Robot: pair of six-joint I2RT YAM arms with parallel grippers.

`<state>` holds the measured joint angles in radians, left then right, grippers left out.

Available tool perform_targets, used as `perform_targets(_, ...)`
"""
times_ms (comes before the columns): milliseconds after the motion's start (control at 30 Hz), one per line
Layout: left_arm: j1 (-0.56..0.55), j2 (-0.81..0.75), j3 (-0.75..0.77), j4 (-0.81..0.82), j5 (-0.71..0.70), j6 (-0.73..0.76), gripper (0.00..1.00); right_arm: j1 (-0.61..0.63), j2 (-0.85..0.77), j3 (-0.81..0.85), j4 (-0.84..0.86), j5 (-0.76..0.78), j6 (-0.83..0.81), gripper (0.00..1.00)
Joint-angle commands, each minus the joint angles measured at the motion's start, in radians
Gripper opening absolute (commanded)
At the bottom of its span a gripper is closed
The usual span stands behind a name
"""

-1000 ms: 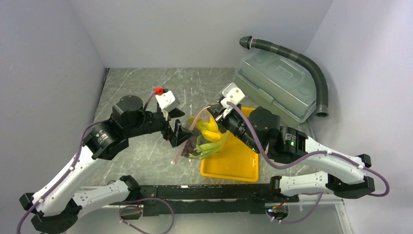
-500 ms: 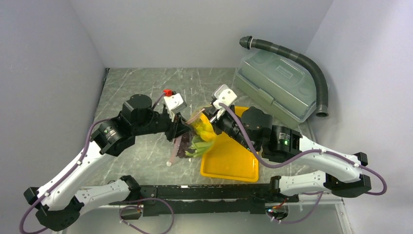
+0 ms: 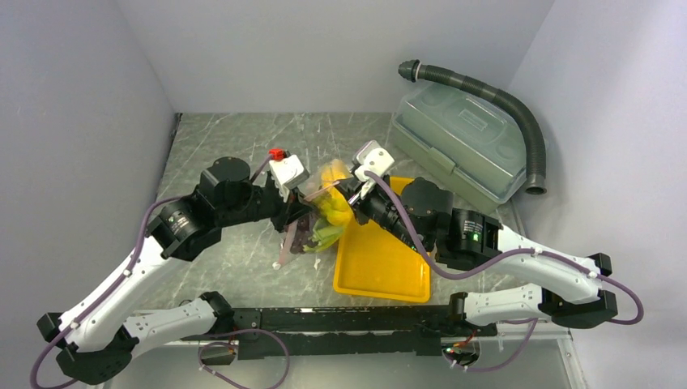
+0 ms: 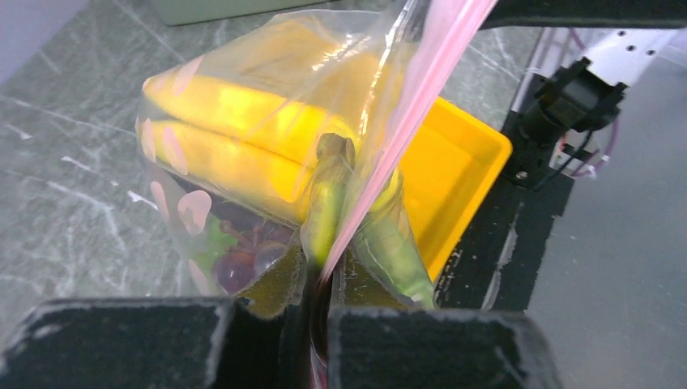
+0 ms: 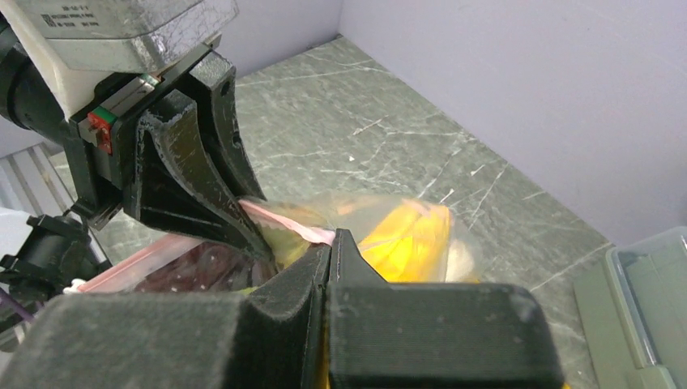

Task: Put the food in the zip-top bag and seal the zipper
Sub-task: Place the zipper food storage bag at the center of the board.

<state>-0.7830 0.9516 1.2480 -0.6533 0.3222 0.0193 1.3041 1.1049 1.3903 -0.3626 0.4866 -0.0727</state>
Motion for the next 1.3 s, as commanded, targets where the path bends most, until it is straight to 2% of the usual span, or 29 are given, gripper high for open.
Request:
perform_targets(0, 0.005, 0.003, 0.054, -0.011, -0.193, 0.072, 0.0, 0.001, -0.066, 0.01, 0.127, 0.048, 0.019, 0.06)
perform_targets(100, 0.005, 0.018, 0.076, -0.012, -0.255, 0.103, 0.0, 0.0, -0.081, -0.019, 0.12, 0.077, 0.017, 0.15)
perform_targets(233, 0.006, 0.047, 0.114, -0.024, -0.319, 0.172, 0.0, 0.0, -0.116, -0.057, 0.094, 0.133, 0.024, 0.49)
perform_targets(300, 0.005, 0.062, 0.132, -0.027, -0.346, 0.199, 0.0, 0.0, -0.147, -0.09, 0.095, 0.154, 0.026, 0.55)
perform_targets(600, 0.006, 0.171, 0.173, 0.0, -0.461, 0.388, 0.0, -0.002, -0.251, -0.198, 0.083, 0.19, 0.047, 0.58)
perform_targets(767, 0.006, 0.244, 0.146, 0.027, -0.51, 0.559, 0.0, -0.003, -0.289, -0.238, 0.085, 0.184, 0.051, 0.59)
perform_targets(967, 0.006, 0.304, 0.05, 0.08, -0.421, 0.723, 0.0, -0.006, -0.303, -0.26, 0.078, 0.173, 0.05, 0.59)
perform_targets(1067, 0.006, 0.336, -0.036, 0.16, -0.411, 0.732, 0.0, -0.006, -0.313, -0.272, 0.071, 0.168, 0.056, 0.59)
perform_targets(1267, 0.005, 0.454, -0.137, 0.206, -0.464, 0.65, 0.0, -0.009, -0.338, -0.299, 0.055, 0.167, 0.071, 0.61)
